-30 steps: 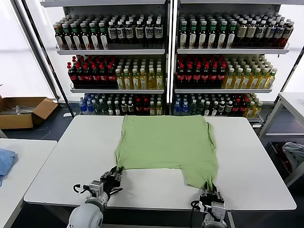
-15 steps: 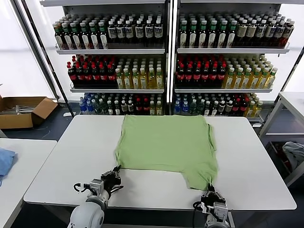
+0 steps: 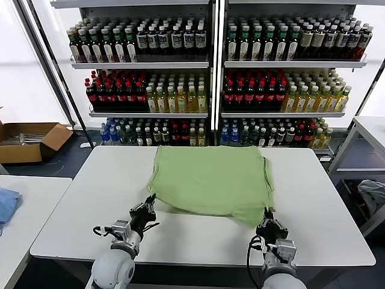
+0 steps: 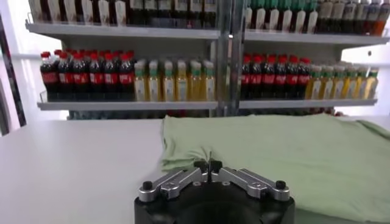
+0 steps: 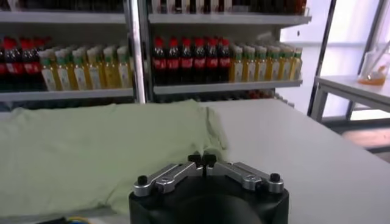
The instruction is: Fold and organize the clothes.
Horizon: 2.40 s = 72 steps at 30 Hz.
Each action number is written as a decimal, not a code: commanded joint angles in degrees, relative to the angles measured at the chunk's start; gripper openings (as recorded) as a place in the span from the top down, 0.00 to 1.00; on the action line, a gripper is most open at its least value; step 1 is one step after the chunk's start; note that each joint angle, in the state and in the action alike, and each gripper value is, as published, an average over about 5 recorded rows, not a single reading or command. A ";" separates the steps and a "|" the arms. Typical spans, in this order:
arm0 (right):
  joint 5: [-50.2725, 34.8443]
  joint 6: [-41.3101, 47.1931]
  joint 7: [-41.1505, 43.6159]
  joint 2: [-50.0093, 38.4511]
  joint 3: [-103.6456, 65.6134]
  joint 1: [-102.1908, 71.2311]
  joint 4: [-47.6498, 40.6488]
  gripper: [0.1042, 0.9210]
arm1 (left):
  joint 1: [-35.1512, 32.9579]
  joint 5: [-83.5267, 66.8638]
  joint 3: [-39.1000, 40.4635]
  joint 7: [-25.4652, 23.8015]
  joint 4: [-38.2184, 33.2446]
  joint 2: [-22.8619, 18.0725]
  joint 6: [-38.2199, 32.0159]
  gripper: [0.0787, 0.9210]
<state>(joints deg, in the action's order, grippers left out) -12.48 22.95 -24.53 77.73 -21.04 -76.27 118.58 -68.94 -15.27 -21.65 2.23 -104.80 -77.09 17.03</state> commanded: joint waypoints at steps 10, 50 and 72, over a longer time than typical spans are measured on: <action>0.64 -1.21 0.83 -1.10 0.80 19.92 -17.00 1.00 | 14.12 -4.37 1.74 2.90 13.83 -1.28 -0.30 0.99; -2.79 0.88 -1.43 3.44 4.44 30.22 -30.43 0.44 | 20.61 -1.54 4.63 5.66 21.04 -2.42 3.20 0.59; -2.89 4.87 -2.34 -2.89 -0.47 15.47 -16.91 0.12 | 13.03 0.85 3.91 5.35 12.22 -0.13 6.22 0.12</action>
<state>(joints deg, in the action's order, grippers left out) -15.09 27.14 -26.15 75.85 -20.69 -57.14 98.53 -54.07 -15.06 -17.36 7.43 -90.26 -77.50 22.64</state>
